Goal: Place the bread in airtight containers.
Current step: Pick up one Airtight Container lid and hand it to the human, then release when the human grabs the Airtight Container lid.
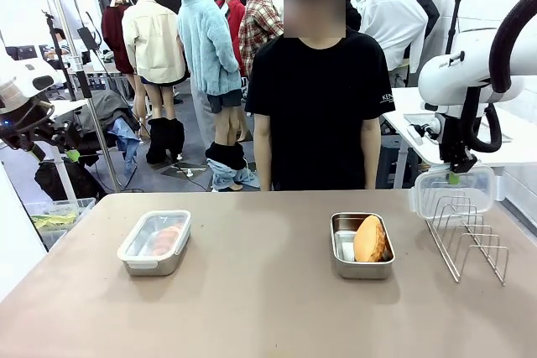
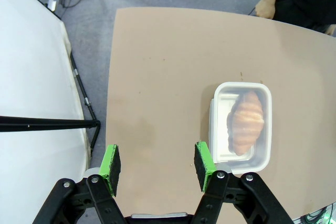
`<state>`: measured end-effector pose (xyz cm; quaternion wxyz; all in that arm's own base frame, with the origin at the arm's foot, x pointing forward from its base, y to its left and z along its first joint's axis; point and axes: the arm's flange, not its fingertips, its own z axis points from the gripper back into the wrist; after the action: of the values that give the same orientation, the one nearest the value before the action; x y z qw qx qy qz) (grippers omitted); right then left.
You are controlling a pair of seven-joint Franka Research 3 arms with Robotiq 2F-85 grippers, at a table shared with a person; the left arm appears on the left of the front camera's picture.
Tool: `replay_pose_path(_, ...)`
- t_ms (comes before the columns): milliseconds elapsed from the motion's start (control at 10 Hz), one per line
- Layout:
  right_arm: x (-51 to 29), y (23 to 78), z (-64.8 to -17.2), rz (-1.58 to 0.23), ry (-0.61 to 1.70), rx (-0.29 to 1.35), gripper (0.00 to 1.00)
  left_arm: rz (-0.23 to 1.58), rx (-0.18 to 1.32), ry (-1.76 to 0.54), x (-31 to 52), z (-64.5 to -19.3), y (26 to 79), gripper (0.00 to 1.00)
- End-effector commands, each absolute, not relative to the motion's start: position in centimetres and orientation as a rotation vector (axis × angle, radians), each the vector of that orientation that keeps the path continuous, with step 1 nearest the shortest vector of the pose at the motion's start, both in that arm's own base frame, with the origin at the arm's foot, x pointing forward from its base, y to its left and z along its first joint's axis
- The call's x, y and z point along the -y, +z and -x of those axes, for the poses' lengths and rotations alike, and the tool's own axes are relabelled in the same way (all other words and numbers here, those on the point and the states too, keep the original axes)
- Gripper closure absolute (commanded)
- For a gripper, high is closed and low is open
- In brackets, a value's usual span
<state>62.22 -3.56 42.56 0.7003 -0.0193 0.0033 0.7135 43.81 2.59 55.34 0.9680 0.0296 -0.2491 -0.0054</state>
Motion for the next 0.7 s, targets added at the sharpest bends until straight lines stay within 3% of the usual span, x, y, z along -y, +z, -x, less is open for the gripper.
replay_pose_path(0, 3.43, 42.73, -62.85, 0.054, 1.588, -0.016, 1.00, -0.061, 0.506, 0.008, -2.56, -43.73, 55.40, 0.26)
replay_pose_path(600, 3.61, 42.55, -62.23, 0.043, 1.589, -0.007, 1.00, -0.061, 0.506, 0.008, -2.56, -43.73, 55.40, 0.26)
